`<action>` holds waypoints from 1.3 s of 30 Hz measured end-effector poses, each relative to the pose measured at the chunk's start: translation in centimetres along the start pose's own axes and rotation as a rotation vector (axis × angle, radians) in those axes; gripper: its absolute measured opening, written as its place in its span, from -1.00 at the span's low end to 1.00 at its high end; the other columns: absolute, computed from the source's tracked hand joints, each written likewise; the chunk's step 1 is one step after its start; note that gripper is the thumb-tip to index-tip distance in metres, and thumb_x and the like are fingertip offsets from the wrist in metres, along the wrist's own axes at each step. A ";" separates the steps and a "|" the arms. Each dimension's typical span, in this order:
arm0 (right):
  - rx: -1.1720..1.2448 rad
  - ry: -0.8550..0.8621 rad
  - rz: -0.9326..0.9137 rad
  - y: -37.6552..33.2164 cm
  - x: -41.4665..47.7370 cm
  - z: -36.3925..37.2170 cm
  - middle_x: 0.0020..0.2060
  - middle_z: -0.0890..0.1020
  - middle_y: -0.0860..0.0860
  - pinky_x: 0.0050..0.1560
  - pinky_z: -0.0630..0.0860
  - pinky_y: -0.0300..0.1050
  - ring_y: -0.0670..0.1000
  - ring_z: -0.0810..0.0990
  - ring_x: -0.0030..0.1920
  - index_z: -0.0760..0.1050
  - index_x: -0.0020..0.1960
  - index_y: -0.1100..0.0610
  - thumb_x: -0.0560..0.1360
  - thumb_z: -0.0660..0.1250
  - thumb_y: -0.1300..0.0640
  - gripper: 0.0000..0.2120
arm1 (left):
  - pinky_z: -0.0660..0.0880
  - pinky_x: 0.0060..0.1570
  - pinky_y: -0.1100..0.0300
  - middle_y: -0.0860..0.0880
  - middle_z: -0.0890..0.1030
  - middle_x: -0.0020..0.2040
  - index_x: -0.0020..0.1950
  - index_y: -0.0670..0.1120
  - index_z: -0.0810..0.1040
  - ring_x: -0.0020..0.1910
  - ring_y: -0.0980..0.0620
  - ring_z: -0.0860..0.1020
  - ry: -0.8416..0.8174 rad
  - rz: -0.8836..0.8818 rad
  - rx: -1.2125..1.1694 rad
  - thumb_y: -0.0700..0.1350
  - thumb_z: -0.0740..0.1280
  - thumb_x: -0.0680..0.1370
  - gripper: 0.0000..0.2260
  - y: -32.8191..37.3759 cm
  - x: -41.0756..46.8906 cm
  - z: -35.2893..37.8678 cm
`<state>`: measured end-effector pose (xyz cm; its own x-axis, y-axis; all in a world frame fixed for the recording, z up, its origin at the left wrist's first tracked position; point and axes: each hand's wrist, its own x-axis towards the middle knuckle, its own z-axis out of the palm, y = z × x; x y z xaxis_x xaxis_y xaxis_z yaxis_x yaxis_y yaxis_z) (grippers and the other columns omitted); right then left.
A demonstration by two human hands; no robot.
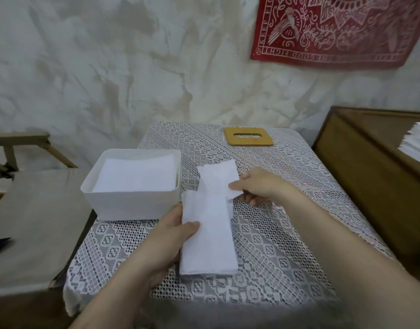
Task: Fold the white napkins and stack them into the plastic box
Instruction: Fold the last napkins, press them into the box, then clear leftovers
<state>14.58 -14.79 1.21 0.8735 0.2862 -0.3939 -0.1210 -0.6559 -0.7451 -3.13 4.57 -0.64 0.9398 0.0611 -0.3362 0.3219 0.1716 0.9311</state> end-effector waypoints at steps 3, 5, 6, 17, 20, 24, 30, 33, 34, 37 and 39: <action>-0.014 0.098 0.008 -0.7 0.0 0.0 -0.32 0.69 0.12 -0.31 0.62 -0.09 0.05 0.62 -0.39 0.62 0.00 0.35 0.56 0.44 0.16 -0.78 | 0.67 -0.14 0.05 -0.03 0.74 0.15 0.41 0.03 0.51 0.07 -0.06 0.73 -0.002 0.015 0.006 -0.30 0.23 0.68 -0.64 -0.5 -0.6 -0.6; 0.023 0.225 -0.005 -1.0 0.7 0.3 -0.16 0.74 0.17 -0.07 0.70 0.05 0.12 0.73 -0.20 0.62 0.07 0.35 0.55 0.44 0.21 -0.80 | 0.68 -0.12 -0.05 -0.06 0.73 0.17 0.45 0.04 0.48 0.09 -0.11 0.72 -0.008 0.019 0.002 -0.29 0.23 0.68 -0.61 -0.6 -1.0 -0.9; 0.076 0.245 0.005 -1.2 0.8 0.5 -0.08 0.74 0.19 -0.06 0.71 0.06 0.12 0.74 -0.14 0.61 0.10 0.34 0.55 0.43 0.24 -0.80 | 0.68 -0.13 -0.08 -0.07 0.73 0.17 0.47 0.03 0.47 0.08 -0.13 0.72 -0.007 0.020 0.002 -0.29 0.22 0.68 -0.61 -0.7 -1.0 -1.0; 0.185 0.160 0.038 -2.0 1.1 2.5 -0.15 0.61 0.17 -0.38 0.40 -0.14 0.01 0.49 -0.37 0.55 0.02 0.26 0.56 0.41 0.25 -0.90 | 0.63 -0.40 0.04 -0.10 0.73 0.12 0.42 0.03 0.49 -0.08 -0.11 0.72 -0.022 0.052 0.032 -0.30 0.21 0.69 -0.64 -0.7 -0.8 -0.9; 0.232 0.234 -0.047 -1.6 0.5 1.5 0.01 0.67 0.20 -0.22 0.53 -0.07 0.11 0.61 -0.16 0.58 0.21 0.28 0.58 0.37 0.25 -0.78 | 0.62 -0.34 0.13 -0.07 0.72 0.14 0.39 0.01 0.50 -0.03 -0.05 0.72 -0.028 0.054 0.030 -0.29 0.22 0.69 -0.66 -0.6 -0.6 -0.6; 0.320 0.313 -0.075 0.2 -1.6 -2.8 -0.04 0.65 0.09 -0.37 0.58 -0.19 0.00 0.60 -0.18 0.57 0.20 0.17 0.63 0.33 0.21 -0.84 | 0.68 -0.20 0.06 -0.08 0.73 0.14 0.38 -0.02 0.50 0.03 -0.06 0.73 -0.050 0.026 -0.014 -0.25 0.25 0.69 -0.71 -0.5 0.0 0.1; 0.021 0.263 -0.055 6.0 -3.9 -5.9 -0.23 0.63 -0.02 -0.31 0.45 -0.16 -0.02 0.59 -0.23 0.57 -0.11 0.10 0.58 0.40 0.20 -0.90 | 0.67 -0.05 -0.05 -0.07 0.76 0.08 0.40 -0.02 0.50 0.04 -0.09 0.74 -0.095 0.041 -0.082 -0.23 0.23 0.69 -0.70 0.2 1.4 1.9; -0.027 0.448 -0.120 8.2 -2.9 -5.1 -0.22 0.60 -0.07 -0.13 0.45 -0.06 0.05 0.60 -0.13 0.55 -0.16 0.00 0.56 0.42 0.08 -0.87 | 0.68 -0.14 0.06 -0.06 0.76 0.08 0.39 -0.03 0.50 0.04 -0.07 0.73 -0.081 0.061 -0.080 -0.24 0.23 0.69 -0.71 0.8 2.1 2.8; -0.030 0.501 -0.131 8.6 -2.8 -4.9 -0.21 0.60 -0.08 -0.10 0.46 -0.02 0.06 0.60 -0.11 0.56 -0.14 0.00 0.56 0.42 0.03 -0.88 | 0.68 -0.16 0.07 -0.06 0.76 0.07 0.38 -0.05 0.51 0.02 -0.07 0.74 -0.065 0.064 -0.074 -0.23 0.24 0.69 -0.73 1.1 2.2 2.9; 0.030 0.560 -0.131 9.3 -2.9 -4.9 -0.15 0.62 -0.06 0.02 0.51 0.06 0.08 0.60 -0.06 0.60 -0.05 0.03 0.57 0.43 0.03 -0.92 | 0.67 -0.22 0.04 -0.06 0.77 -0.04 0.31 -0.10 0.53 -0.06 -0.06 0.74 0.026 0.081 -0.042 -0.21 0.25 0.69 -0.80 1.6 3.2 3.1; 0.122 0.571 -0.121 9.6 -3.3 -5.1 -0.13 0.64 -0.05 0.00 0.52 0.05 0.11 0.62 -0.03 0.58 -0.09 0.03 0.54 0.46 0.04 -0.90 | 0.66 -0.18 0.00 -0.06 0.77 -0.06 0.30 -0.13 0.54 -0.07 -0.06 0.73 0.092 0.097 -0.007 -0.20 0.27 0.69 -0.80 1.8 3.9 3.2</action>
<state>12.95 -25.61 -1.93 0.9957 -0.0895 0.0242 -0.0289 -0.5473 -0.8364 1.48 1.95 0.20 0.9518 0.1675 -0.2568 0.2292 0.1675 0.9588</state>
